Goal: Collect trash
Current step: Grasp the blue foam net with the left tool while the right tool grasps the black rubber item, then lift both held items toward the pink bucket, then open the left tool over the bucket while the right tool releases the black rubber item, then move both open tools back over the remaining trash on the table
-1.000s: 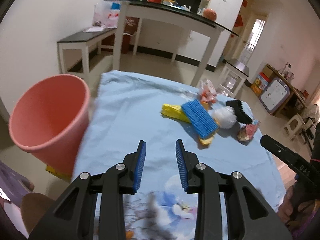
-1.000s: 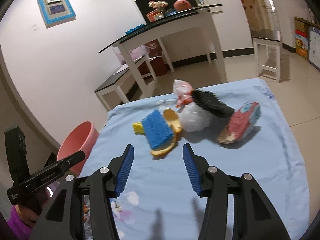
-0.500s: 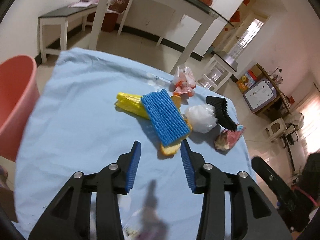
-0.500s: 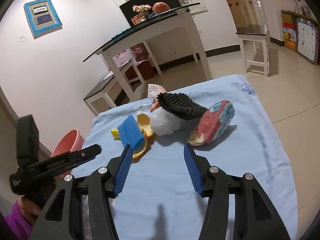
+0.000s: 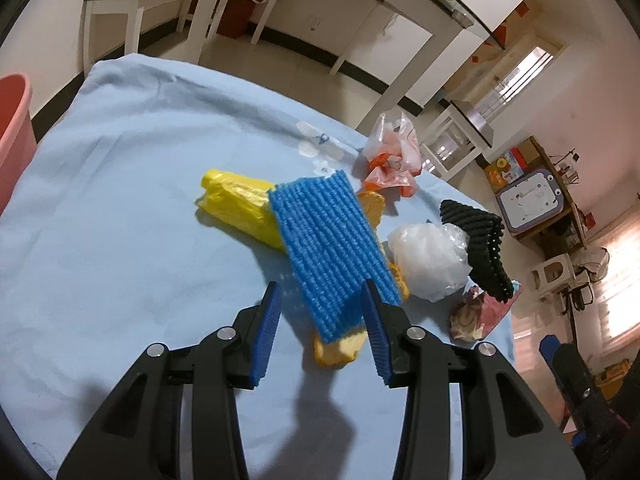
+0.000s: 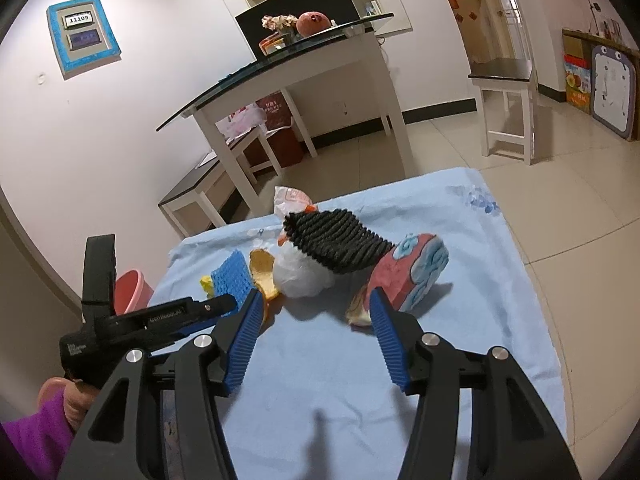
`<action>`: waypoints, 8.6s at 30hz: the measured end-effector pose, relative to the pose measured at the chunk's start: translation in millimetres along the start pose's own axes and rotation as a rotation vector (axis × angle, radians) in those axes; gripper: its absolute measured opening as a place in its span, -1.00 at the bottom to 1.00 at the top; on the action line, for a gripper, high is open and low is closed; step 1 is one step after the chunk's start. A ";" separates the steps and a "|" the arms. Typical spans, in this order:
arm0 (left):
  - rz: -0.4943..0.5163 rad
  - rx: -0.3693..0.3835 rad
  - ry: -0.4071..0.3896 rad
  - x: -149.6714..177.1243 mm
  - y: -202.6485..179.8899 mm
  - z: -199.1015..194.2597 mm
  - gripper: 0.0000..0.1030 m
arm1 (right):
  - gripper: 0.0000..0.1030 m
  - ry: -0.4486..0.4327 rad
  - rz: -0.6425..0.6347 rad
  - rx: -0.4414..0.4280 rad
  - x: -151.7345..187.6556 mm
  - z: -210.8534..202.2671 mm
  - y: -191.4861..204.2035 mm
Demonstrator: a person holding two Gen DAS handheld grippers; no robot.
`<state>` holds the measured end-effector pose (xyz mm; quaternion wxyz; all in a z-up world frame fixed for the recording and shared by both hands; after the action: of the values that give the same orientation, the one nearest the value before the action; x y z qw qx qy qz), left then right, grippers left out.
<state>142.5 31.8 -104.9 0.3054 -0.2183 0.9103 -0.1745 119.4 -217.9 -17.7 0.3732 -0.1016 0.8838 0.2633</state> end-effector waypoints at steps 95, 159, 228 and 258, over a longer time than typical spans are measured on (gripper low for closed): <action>0.007 -0.207 -0.437 29.6 133.1 -246.0 -0.89 | -0.89 0.092 -0.251 -0.403 26.2 8.3 249.9; -0.198 -0.301 -0.411 14.3 253.8 -236.8 -0.44 | -0.29 0.370 -0.255 -0.479 82.4 144.8 349.4; 0.178 -0.035 -0.341 144.3 52.4 -223.7 -0.44 | -0.09 -0.018 -0.188 -0.113 109.6 -88.3 171.9; 0.209 -0.028 -0.348 164.2 44.9 -234.0 -0.44 | 0.21 -0.096 -0.232 -0.119 134.7 -121.8 174.7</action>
<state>-136.4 30.1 -27.8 0.4712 -0.1539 0.8639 -0.0889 -114.5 -134.6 25.3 0.4363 -0.2123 0.8300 0.2749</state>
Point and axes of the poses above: each gripper's, at about its wrist camera, not at the fingertips, and z roughly the way its jaws point, y to its left, x to its underside, the point moved 5 cm from there along z, roughly the way its jaws point
